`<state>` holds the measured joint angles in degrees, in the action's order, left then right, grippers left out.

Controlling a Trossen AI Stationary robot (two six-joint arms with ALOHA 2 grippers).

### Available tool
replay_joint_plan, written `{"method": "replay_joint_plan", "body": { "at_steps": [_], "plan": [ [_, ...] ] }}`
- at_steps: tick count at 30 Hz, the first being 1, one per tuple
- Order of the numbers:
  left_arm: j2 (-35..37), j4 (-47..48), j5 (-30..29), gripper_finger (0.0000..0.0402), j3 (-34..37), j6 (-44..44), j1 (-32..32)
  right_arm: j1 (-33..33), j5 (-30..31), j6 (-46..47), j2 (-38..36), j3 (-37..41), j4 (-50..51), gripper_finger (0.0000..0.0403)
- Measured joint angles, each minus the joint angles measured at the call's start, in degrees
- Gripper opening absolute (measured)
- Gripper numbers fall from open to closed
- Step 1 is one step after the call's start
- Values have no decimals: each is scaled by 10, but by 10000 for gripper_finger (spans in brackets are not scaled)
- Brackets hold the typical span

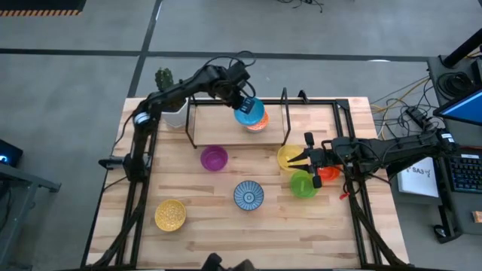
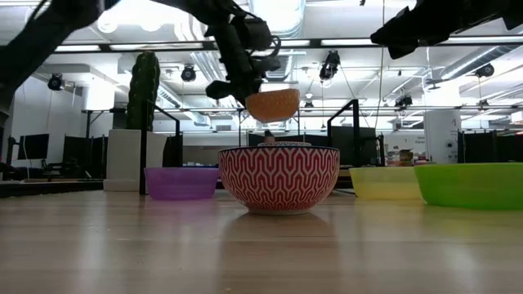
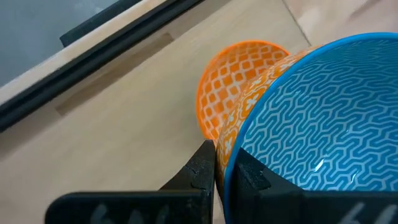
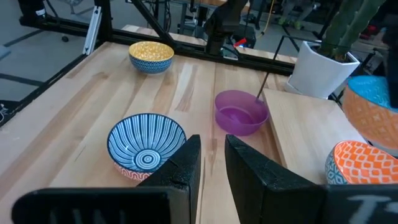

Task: Place and stack bowls onto a shelf
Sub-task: Stack the orange-blue patterned bowl on top of the blue-orange patterned bowl on the shelf

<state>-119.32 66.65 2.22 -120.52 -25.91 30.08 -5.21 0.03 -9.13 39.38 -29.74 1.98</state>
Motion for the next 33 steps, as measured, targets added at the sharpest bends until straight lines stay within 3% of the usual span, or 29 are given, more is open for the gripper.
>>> {"method": "replay_joint_plan", "body": {
  "at_steps": [10, 33],
  "plan": [
    [-104, 71, -1, 4, -146, 36, -1, 0, 0, -8, 0, 0, -1, 63],
    [-115, 59, -19, 10, -128, 42, 0, 0, 0, -24, 0, 0, -10, 63]
  ]
}}
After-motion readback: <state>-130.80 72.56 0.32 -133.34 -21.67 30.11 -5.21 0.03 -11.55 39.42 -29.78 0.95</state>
